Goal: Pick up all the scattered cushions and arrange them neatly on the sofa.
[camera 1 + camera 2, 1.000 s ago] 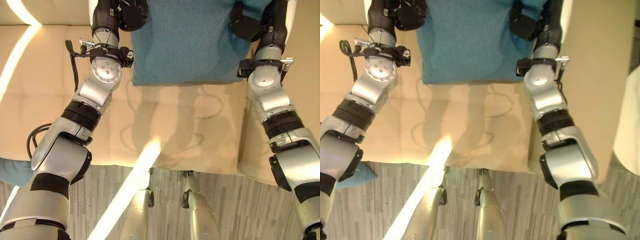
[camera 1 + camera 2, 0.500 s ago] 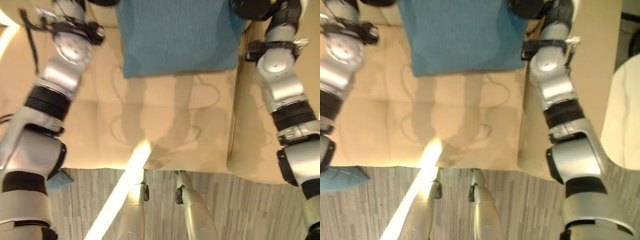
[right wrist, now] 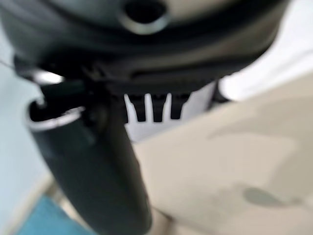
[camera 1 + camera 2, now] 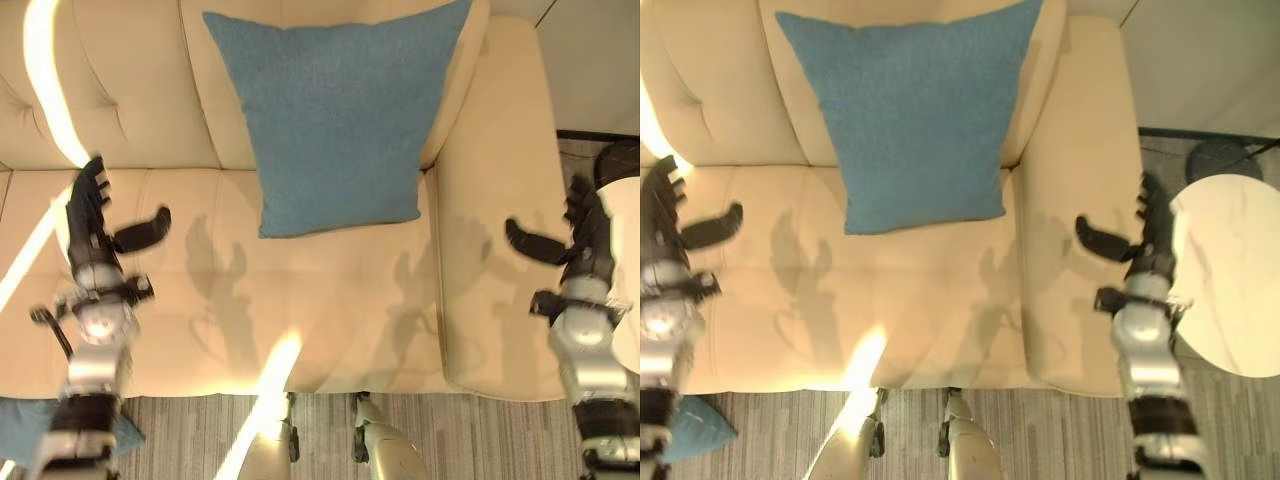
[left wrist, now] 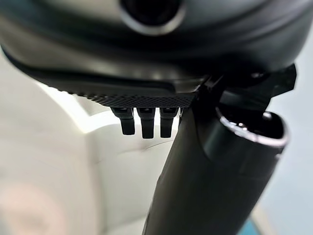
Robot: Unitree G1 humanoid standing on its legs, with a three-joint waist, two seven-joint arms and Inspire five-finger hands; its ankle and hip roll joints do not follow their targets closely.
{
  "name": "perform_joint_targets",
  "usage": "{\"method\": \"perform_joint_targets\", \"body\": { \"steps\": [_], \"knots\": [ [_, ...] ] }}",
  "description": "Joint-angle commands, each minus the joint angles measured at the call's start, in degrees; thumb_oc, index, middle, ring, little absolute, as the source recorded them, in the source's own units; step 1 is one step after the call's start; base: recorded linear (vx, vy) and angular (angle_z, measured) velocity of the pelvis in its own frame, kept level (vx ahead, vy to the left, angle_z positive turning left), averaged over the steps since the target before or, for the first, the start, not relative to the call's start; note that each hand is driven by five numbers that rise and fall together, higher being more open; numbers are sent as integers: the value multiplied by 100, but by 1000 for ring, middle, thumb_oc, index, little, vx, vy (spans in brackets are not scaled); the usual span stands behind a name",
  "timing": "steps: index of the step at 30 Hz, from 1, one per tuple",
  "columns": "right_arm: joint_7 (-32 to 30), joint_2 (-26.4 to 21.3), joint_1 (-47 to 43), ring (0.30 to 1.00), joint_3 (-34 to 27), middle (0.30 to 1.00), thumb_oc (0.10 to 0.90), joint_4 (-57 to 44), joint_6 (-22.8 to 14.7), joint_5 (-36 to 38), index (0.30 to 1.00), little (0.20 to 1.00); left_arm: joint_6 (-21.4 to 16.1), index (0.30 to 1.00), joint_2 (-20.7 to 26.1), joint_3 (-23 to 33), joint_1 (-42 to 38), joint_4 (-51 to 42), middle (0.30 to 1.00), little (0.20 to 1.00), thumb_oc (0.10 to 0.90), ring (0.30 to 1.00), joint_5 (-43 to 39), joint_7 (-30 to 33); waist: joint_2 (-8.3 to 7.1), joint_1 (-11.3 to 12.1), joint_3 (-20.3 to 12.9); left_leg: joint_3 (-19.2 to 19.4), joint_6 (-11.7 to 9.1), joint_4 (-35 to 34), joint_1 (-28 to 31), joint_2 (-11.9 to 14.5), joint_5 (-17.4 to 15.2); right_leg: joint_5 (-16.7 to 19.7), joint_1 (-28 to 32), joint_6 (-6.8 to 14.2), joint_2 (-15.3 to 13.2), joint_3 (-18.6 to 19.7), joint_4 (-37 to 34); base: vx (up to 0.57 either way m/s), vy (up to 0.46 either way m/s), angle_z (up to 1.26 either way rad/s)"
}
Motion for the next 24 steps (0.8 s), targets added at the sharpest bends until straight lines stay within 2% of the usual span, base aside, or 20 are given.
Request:
{"method": "perform_joint_targets", "body": {
  "steps": [1, 5, 11, 13, 14, 19, 21, 22, 23, 24],
  "knots": [
    [227, -236, 110, 900, -53, 900, 800, -156, -342, -496, 900, 900, -458, 900, 37, 174, 138, -127, 900, 900, 800, 900, 106, -281, -80, 35, -953, 163, -22, 13, 595, -185, -931, -536, 292, 466, -190, -81, 27, 0, 0, 0],
    [458, 127, 773, 900, -168, 900, 800, 12, -248, -865, 900, 900, -244, 900, -433, 265, 1110, 284, 900, 900, 800, 900, 282, -702, -83, 45, -1089, 173, -11, 13, 767, -175, -926, -536, 494, 486, -214, -129, 27, -2, 10, -1],
    [624, 607, 1142, 900, 113, 900, 800, 697, -205, -1116, 900, 900, 89, 900, -777, -127, 1777, 1532, 900, 900, 800, 900, 894, -1117, -74, 63, -1225, 248, 7, 13, 1073, -176, -967, -533, 814, 497, -244, -162, 27, -22, 52, 2],
    [636, 658, 1165, 900, 194, 900, 800, 856, -194, -1161, 900, 900, 118, 900, -832, -176, 1814, 1745, 900, 900, 800, 900, 967, -1136, -85, 71, -1225, 261, 21, 13, 1144, -181, -989, -535, 874, 497, -242, -140, 27, -46, 70, -1],
    [650, 785, 1142, 900, 448, 900, 800, 1422, -125, -1289, 900, 900, 235, 900, -989, -351, 1801, 2614, 900, 900, 800, 900, 1207, -1192, -112, 76, -1272, 298, 64, 13, 1326, -205, -1052, -544, 1026, 495, -244, -110, 27, -42, 73, -3],
    [614, 890, 1059, 900, 833, 900, 800, 2184, -22, -1466, 900, 900, 295, 900, -1182, -565, 1714, 3578, 900, 900, 800, 900, 1348, -1173, -133, 139, -1197, 299, 163, 13, 1555, -250, -1093, -531, 1207, 495, -242, -38, 61, -82, 88, -17],
    [595, 1047, 895, 900, 1132, 900, 800, 2868, 57, -1487, 900, 900, 358, 900, -1185, -769, 1509, 4297, 900, 900, 800, 900, 1554, -1056, -112, 183, -1010, 284, 246, 13, 1636, -238, -1053, -633, 985, 535, -320, -14, 790, -224, 83, -12],
    [593, 1049, 887, 900, 1133, 900, 800, 2876, 53, -1486, 900, 900, 354, 900, -1185, -768, 1500, 4304, 900, 900, 800, 900, 1555, -1055, -114, 184, -1004, 285, 247, 13, 1638, -239, -1052, -642, 979, 535, -323, -12, 805, -258, 11, -26],
    [565, 1130, 838, 900, 1204, 900, 800, 3079, 86, -1444, 900, 900, 352, 900, -1144, -889, 1392, 4384, 900, 900, 800, 900, 1581, -990, -97, 136, -869, 193, 278, 14, 1603, -207, -974, -763, 833, 543, -224, 279, 1204, -153, 1, -19],
    [564, 1131, 834, 900, 1205, 900, 800, 3084, 83, -1444, 900, 900, 351, 900, -1143, -889, 1389, 4386, 900, 900, 800, 900, 1581, -990, -100, 139, -866, 197, 278, 15, 1605, -209, -975, -774, 824, 543, -226, 284, 1222, -242, -9, -8]
  ]
}}
